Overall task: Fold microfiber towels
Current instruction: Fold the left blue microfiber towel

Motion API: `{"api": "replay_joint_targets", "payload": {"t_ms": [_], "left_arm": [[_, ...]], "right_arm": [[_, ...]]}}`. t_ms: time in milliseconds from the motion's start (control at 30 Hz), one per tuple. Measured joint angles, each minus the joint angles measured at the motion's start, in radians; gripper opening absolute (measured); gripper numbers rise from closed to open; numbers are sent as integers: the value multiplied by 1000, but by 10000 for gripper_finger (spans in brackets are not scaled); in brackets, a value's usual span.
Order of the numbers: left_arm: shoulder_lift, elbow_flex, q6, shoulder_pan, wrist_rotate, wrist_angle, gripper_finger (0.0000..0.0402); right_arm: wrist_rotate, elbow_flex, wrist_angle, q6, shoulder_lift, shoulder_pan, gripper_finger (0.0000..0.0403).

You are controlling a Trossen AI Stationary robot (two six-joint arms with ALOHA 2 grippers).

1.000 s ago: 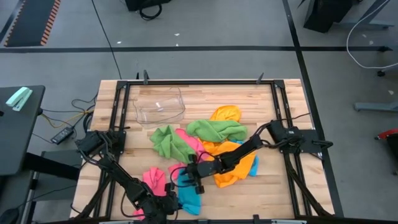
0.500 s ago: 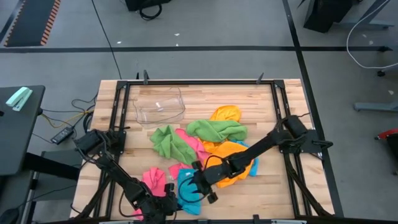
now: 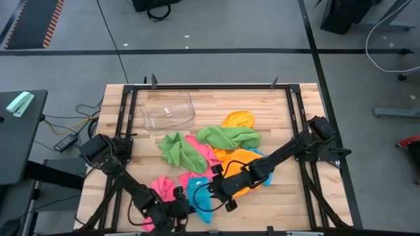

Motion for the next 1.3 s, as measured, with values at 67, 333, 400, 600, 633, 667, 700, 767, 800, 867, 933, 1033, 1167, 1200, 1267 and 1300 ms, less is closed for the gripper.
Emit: {"api": "replay_joint_targets", "payload": {"t_ms": [67, 333, 400, 600, 633, 667, 700, 767, 800, 867, 933, 1033, 1167, 1200, 1267, 1300], "left_arm": [[-21, 0, -36, -4, -41, -49, 12], [-106, 1, -115, 7, -113, -251, 17], [-106, 0, -126, 21, -104, -288, 14], [-105, 0, -144, 61, -92, -377, 28], [-105, 0, -144, 66, -92, -389, 29], [-105, 0, -144, 71, -92, -398, 29], [-105, 0, -145, 77, -92, -408, 29], [-105, 0, -147, 87, -79, -431, 23], [-105, 0, -147, 93, -76, -441, 20], [-105, 0, -146, 100, -74, -454, 17], [-105, 0, -144, 108, -71, -465, 17], [-103, 0, -150, 121, -57, -491, 27], [-103, 0, -150, 128, -56, -491, 32], [-103, 0, -150, 128, -56, -491, 30], [-103, 0, -150, 128, -55, -491, 24], [-103, 0, -149, 128, -55, -491, 22]], "right_arm": [[25, 0, -4, 1, 4, 7, 172], [82, 0, 3, 0, 3, 24, 172], [90, 0, 7, 4, 3, 24, 172], [93, 0, 15, 20, 3, 28, 172], [93, 0, 21, 19, 3, 29, 172], [93, 0, 24, 20, 2, 32, 172], [93, 0, 25, 23, 2, 35, 172], [97, 0, 24, 23, 2, 37, 172], [100, 0, 24, 24, 2, 40, 172], [101, 0, 45, 22, 4, 42, 172], [94, 0, 104, 21, 16, 47, 172], [65, 1, 219, 8, 65, 54, 172], [66, 1, 332, -11, 139, 58, 172], [69, 1, 359, -11, 154, 58, 172], [72, 1, 418, -22, 184, 56, 172], [73, 1, 436, -30, 196, 55, 172]]}}
